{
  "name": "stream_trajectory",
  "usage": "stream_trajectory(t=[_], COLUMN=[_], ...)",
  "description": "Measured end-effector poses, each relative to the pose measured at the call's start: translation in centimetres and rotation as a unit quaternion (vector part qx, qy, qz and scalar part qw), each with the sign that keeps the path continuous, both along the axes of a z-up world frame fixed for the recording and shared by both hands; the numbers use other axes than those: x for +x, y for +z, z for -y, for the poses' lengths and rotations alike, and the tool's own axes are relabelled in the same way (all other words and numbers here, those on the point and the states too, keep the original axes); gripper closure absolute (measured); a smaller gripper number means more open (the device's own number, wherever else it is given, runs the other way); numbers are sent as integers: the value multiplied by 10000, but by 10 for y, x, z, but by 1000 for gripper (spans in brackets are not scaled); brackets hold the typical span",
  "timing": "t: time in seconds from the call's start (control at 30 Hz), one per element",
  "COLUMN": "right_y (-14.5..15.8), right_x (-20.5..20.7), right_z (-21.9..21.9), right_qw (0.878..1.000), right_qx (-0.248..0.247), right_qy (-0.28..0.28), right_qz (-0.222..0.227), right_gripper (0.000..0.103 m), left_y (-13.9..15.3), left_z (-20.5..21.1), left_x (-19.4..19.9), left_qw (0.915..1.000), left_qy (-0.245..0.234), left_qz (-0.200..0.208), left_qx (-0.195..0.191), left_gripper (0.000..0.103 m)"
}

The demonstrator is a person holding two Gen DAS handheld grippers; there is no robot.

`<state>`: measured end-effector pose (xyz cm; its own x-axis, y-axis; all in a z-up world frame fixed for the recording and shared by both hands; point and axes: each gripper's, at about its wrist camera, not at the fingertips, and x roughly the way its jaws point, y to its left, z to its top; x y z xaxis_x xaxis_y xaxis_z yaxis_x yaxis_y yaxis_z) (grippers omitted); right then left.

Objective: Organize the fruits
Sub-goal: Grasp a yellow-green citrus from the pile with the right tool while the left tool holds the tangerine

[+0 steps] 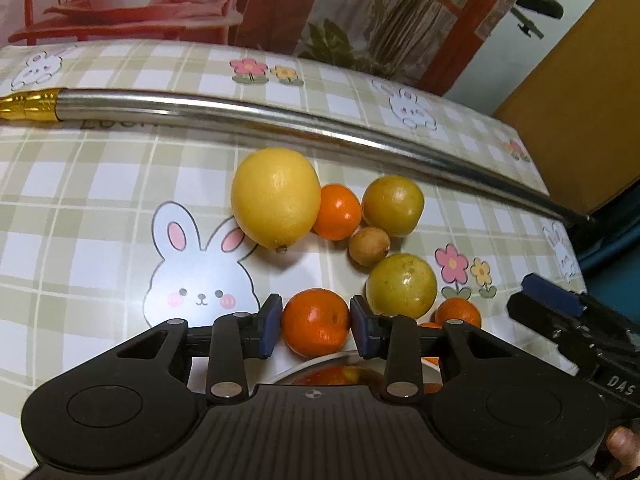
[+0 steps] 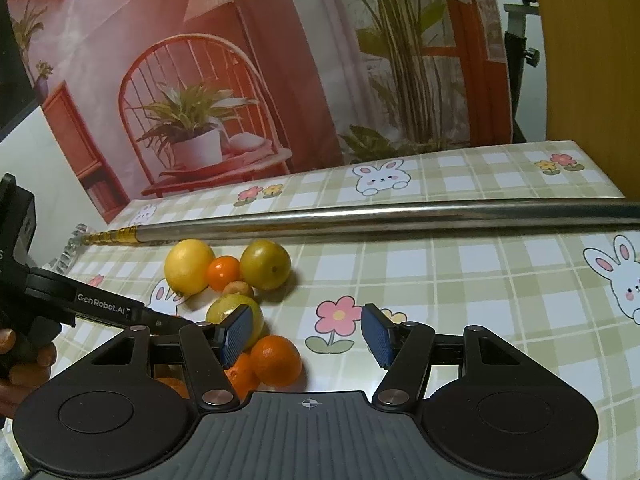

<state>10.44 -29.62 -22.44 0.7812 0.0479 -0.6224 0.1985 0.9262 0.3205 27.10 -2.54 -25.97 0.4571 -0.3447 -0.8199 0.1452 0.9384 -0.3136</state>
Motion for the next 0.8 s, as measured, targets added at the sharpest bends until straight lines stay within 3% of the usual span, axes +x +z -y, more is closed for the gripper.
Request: stream_trajectory(t=[0.33,0.6,0.8], right_y=[-2,-10,-19], right_x=[23,58,74], right_z=[-19,-46,-60], right_qw=[9981,9924,9898], right_qx=[-323,-531,-480], right_qy=[514,1061,1243], right_qz=[-117,-328,-503], right_gripper=[46,47,54], left_y=[33,51,57], left_z=[-20,-40,-48], left_x=[-27,-77,-104], left_qw=[9981,9939,9922], left_qy=[131,211,142], left_qz=[582,1073,1235], left_qx=[-140,-131,-100], left_gripper=[64,64,64])
